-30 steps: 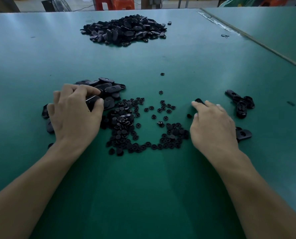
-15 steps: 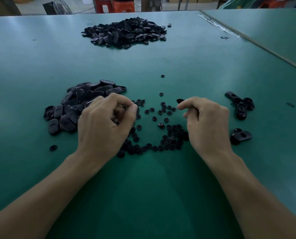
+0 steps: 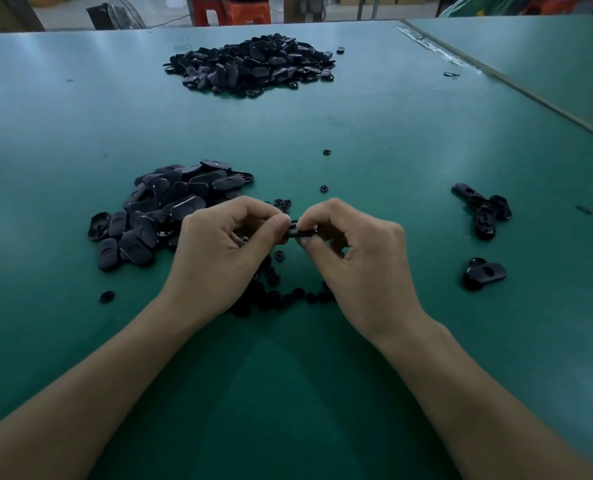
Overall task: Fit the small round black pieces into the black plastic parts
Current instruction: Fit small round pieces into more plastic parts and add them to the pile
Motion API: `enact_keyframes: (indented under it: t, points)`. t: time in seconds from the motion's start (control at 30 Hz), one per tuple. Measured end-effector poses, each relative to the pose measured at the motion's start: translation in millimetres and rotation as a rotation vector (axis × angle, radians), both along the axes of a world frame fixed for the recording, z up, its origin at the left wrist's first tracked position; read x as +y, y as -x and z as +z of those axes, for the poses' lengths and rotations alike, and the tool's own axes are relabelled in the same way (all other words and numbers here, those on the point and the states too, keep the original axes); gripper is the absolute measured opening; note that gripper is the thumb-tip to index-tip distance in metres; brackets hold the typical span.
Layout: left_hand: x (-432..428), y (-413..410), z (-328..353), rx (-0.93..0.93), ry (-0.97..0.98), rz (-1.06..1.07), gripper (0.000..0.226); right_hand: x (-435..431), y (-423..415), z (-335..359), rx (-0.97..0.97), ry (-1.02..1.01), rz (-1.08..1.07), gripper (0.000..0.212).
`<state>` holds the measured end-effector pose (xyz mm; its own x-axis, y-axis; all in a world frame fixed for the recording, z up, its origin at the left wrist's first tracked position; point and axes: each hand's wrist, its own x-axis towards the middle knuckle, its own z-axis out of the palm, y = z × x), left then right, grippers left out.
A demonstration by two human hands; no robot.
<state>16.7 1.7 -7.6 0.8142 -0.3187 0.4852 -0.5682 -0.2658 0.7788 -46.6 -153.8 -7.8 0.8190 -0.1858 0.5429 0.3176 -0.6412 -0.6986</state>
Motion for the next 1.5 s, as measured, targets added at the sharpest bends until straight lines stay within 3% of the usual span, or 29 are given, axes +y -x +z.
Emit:
enact_keyframes:
  t: [0.27,0.63,0.8,0.9,1.07,1.27,1.5]
  points:
    - [2,-2,0,0.054,0.117,-0.006,0.014,4,1,1,0.078,-0.139,0.064,0.023]
    - [3,1,1,0.074,0.072,-0.077,0.036,4,0,6,0.166,-0.449,0.113,0.015]
    - [2,0,1,0.038,0.069,-0.092,0.011,6,2,5,0.186,-0.325,0.097,0.014]
    - [2,-3,-4,0.082,0.105,-0.041,0.015,1,3,4,0.193,-0.064,-0.020,0.011]
    - [3,-5,-4,0.108,0.134,-0.056,0.005,-8,3,1,0.363,0.358,-0.203,0.033]
    - [2,-3,-4,0.068,0.078,-0.069,0.026,-8,2,-3,0.383,0.301,-0.214,0.017]
    - [3,-4,-3,0.078,0.064,-0.028,0.036,-9,0,-3,0.307,0.226,-0.231,0.013]
